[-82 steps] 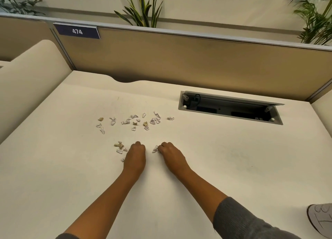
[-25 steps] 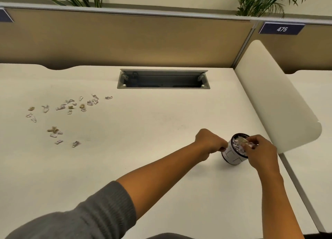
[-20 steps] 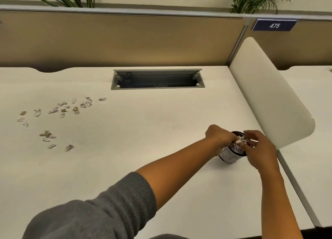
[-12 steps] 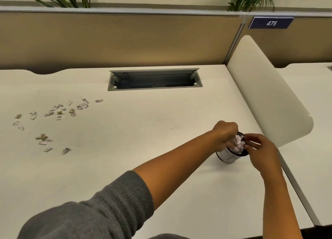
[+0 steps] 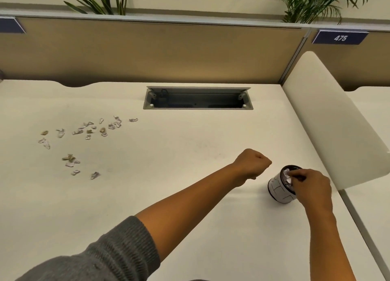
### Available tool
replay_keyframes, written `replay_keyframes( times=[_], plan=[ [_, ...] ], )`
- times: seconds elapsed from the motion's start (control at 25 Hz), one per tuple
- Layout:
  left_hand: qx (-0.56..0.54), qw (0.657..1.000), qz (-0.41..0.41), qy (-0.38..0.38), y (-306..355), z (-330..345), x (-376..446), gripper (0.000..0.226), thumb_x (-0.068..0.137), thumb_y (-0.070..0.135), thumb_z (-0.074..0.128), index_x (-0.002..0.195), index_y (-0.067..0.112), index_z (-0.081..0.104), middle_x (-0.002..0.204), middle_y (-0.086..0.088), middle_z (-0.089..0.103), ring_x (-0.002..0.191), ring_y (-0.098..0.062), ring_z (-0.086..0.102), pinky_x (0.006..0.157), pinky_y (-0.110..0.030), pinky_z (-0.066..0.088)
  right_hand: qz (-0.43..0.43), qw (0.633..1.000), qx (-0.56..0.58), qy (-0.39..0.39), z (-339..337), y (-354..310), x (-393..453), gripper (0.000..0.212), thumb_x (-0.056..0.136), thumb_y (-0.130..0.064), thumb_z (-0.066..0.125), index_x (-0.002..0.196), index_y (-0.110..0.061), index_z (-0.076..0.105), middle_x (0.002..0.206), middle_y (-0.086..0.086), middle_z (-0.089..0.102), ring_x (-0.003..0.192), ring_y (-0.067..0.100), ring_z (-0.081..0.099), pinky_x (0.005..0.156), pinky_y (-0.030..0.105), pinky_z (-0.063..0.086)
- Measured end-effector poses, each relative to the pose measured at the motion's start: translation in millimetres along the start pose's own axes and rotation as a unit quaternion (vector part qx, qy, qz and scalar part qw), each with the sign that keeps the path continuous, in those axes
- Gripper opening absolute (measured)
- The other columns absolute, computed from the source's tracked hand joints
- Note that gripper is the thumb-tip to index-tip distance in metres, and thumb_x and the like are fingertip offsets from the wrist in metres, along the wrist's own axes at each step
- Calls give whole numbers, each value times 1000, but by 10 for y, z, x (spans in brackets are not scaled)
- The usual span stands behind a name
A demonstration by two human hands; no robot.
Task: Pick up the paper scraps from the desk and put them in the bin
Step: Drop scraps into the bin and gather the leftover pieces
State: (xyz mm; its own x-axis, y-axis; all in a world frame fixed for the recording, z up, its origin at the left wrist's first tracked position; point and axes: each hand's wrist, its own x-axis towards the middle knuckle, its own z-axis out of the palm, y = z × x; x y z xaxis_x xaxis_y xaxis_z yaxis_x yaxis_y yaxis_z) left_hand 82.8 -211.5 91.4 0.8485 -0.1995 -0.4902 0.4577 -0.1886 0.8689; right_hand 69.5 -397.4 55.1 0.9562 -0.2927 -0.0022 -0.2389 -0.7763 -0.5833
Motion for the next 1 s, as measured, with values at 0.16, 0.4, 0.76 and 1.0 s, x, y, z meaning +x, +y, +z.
replay_keyframes(
  times=[0.16, 0.4, 0.76, 1.0],
  plan=[
    [36, 997, 17, 68, -342, -471, -195, 20, 90, 16, 52, 100, 13, 69, 105, -8, 68, 86, -22, 61, 67, -20, 44, -14, 997, 41, 69, -16, -115, -4, 30, 85, 5, 54, 105, -11, 70, 105, 16, 68, 88, 32, 59, 71, 35, 46],
    [255, 938, 35, 234, -1331, -1502, -603, 34, 92, 23, 56, 126, 16, 54, 132, -3, 49, 116, -19, 52, 96, -28, 42, -106, 983, 83, 127, 440, -625, -301, 32, 87, -4, 59, 119, -10, 58, 117, 15, 58, 105, 39, 48, 89, 44, 39],
    [292, 813, -96, 494, -2271, -3438, -1277, 62, 92, 25, 58, 140, -8, 35, 145, -24, 34, 139, -38, 29, 114, -47, 29, -164, 966, 198, -26, 1129, -1244, -723, 35, 90, -8, 63, 122, -19, 54, 121, -6, 56, 110, 20, 50, 86, 31, 44],
    [361, 812, -133, 439, -2546, -3944, -1284, 51, 98, 12, 44, 141, -12, 32, 143, -36, 32, 134, -50, 26, 116, -50, 17, -170, 961, 205, -71, 1298, -1382, -893, 34, 90, -8, 63, 120, -23, 53, 117, -11, 57, 107, 15, 54, 84, 27, 44]
  ],
)
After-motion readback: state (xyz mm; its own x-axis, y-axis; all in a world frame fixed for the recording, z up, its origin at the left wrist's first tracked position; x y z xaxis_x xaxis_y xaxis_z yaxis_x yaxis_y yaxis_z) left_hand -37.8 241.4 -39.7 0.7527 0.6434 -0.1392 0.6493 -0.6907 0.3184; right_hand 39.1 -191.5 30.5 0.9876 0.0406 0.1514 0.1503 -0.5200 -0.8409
